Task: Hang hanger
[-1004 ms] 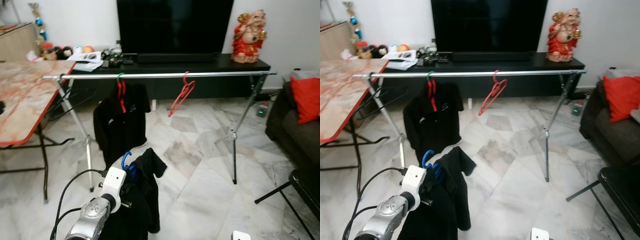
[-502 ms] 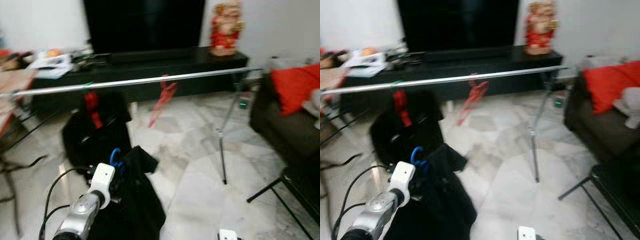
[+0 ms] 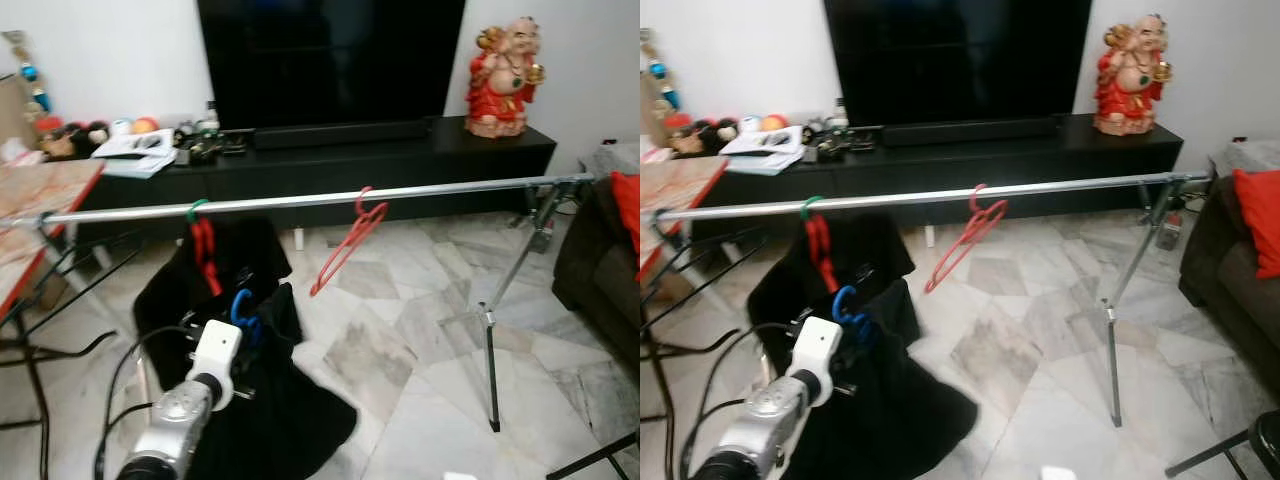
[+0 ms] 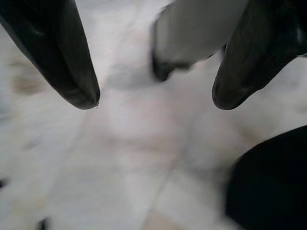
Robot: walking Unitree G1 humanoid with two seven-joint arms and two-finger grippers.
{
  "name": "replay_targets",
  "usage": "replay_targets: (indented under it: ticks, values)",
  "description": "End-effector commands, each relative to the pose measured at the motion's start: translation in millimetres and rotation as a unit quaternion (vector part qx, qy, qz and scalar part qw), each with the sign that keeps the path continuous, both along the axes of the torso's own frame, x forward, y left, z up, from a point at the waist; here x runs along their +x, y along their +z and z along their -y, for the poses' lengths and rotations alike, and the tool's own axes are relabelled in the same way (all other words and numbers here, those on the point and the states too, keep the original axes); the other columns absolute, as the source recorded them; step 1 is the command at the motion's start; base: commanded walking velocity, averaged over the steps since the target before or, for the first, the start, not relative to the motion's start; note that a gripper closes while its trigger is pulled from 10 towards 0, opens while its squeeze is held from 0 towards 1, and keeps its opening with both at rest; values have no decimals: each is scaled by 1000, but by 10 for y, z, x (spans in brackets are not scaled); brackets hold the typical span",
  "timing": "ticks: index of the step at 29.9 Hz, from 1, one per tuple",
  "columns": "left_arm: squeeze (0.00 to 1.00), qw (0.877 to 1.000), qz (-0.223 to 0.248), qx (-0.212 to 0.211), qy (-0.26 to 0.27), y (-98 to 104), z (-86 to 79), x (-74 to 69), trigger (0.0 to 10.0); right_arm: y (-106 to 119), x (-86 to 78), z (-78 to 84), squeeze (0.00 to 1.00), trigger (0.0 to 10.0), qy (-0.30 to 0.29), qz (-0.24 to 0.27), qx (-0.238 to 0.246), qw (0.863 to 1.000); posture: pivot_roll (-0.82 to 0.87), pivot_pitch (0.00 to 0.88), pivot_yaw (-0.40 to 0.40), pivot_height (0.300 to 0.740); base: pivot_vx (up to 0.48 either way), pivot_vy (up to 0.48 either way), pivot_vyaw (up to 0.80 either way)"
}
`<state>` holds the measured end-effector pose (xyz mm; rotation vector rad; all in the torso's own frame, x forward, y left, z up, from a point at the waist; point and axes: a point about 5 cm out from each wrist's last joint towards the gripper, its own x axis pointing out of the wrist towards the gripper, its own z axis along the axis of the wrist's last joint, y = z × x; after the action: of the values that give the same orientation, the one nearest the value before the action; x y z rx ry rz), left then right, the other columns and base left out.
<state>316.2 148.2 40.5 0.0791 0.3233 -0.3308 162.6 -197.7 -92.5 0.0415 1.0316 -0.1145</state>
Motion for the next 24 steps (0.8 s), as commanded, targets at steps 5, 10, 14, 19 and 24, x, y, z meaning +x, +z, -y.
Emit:
replay_targets:
  ticks: [5,10,14,19,24]
  values:
    - [0,999,28,10,12,143,-141,91,10000,18,82,-120,0,10000,4,9,12,1000,-10,0,14,740,480,0,0]
    - [0,1000,14,4,-24,111,-72,58,10000,16,76,-114,0,10000,3,8,7,1000,-10,0,15,740,480,0,0]
    - [0,997,0,11,-75,79,-19,22,10000,17,78,-111,0,10000,-4,8,6,1000,-5,0,12,740,427,0,0]
    - [0,993,4,31,-115,122,-1,42,10000,19,87,-120,0,10000,-6,8,5,1000,-3,0,9,740,0,0,0]
    - [0,989,18,48,-137,194,14,85,10000,20,89,-125,0,10000,-11,11,5,1000,0,0,5,740,0,0,0]
